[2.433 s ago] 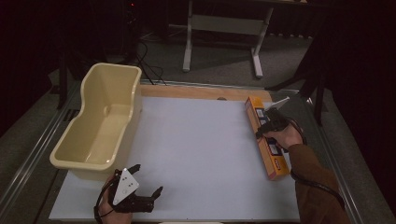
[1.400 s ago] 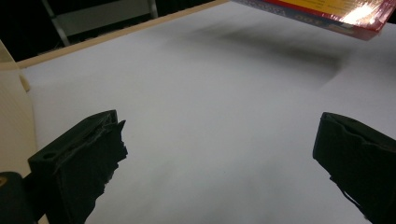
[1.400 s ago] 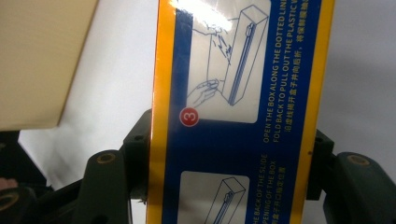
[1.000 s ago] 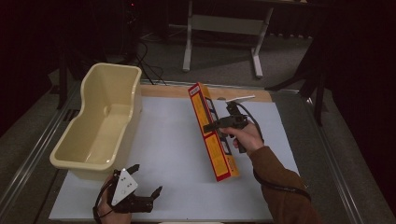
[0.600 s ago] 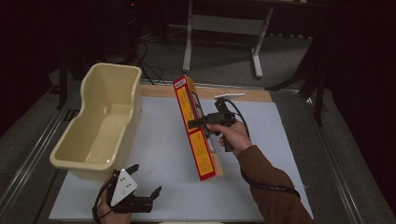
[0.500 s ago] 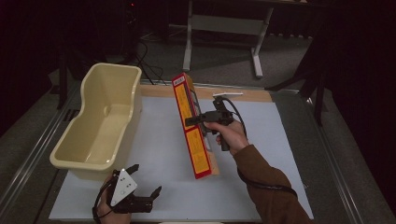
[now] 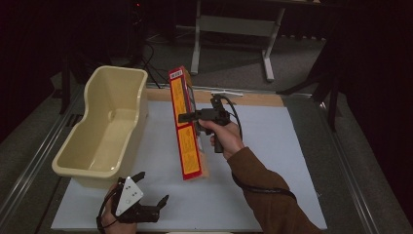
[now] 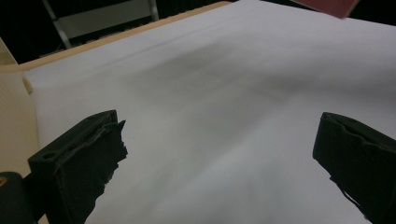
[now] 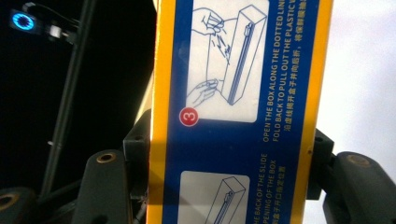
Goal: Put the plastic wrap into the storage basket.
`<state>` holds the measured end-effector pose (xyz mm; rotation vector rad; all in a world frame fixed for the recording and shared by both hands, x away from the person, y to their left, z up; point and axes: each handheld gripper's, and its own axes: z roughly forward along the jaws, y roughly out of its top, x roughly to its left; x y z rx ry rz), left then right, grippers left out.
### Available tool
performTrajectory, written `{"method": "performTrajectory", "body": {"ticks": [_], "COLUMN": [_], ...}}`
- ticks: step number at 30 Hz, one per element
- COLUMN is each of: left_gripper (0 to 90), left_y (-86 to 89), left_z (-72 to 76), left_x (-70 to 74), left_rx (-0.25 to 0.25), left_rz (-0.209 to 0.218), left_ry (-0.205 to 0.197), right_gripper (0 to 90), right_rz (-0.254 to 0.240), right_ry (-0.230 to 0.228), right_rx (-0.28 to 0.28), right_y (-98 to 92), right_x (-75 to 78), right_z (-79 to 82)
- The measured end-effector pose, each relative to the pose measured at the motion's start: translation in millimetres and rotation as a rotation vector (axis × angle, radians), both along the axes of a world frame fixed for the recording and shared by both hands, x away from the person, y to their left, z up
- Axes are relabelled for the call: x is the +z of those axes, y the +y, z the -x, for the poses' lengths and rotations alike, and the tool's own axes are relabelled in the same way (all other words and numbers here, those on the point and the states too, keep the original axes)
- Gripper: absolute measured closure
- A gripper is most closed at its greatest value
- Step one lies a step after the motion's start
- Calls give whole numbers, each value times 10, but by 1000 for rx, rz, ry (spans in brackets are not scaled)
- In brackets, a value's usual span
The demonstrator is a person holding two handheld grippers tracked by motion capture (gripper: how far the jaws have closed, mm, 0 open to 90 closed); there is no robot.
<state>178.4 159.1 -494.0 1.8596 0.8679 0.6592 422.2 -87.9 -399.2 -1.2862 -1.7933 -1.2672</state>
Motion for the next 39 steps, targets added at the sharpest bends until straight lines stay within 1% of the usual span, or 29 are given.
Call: {"method": "performTrajectory", "body": {"ticks": [2, 6, 10, 13, 15, 17, 18, 25, 31, 36, 39], "left_gripper": [17, 17, 17, 17, 17, 17, 17, 17, 17, 17, 17], "left_y": [2, 4, 3, -3, -10, -10, -17, -3, -7, -7, -6], "left_z": [-1, -5, 1, 6, 5, 5, 6, 12, 16, 16, 15], "left_x": [-1, -2, -3, -2, -2, -2, -4, -2, -2, 1, 2], "left_rx": [0, 0, 2, 4, 1, 1, -1, -1, -3, -3, -3], "left_rz": [2, 2, 5, 6, 5, 5, 4, 8, 11, 11, 13], "left_ry": [0, 0, 1, -2, -2, -2, -1, -6, -7, -9, -9], "right_gripper": [393, 393, 393, 393, 393, 393, 393, 392, 392, 392, 392], "right_rz": [-17, -20, -37, -54, -67, -72, -75, -100, -103, -120, -120], "right_ry": [3, -3, 5, 22, 27, 29, 22, 29, 27, 34, 22], "right_rx": [-4, -12, -22, -44, -46, -47, -53, -78, -78, -75, -78], "right_y": [39, 123, 165, 217, 249, 269, 312, 424, 547, 649, 754], "right_x": [24, 61, 73, 84, 86, 89, 103, 152, 203, 212, 202], "right_z": [-8, -13, -27, -46, -51, -52, -47, -56, -60, -58, -31]}}
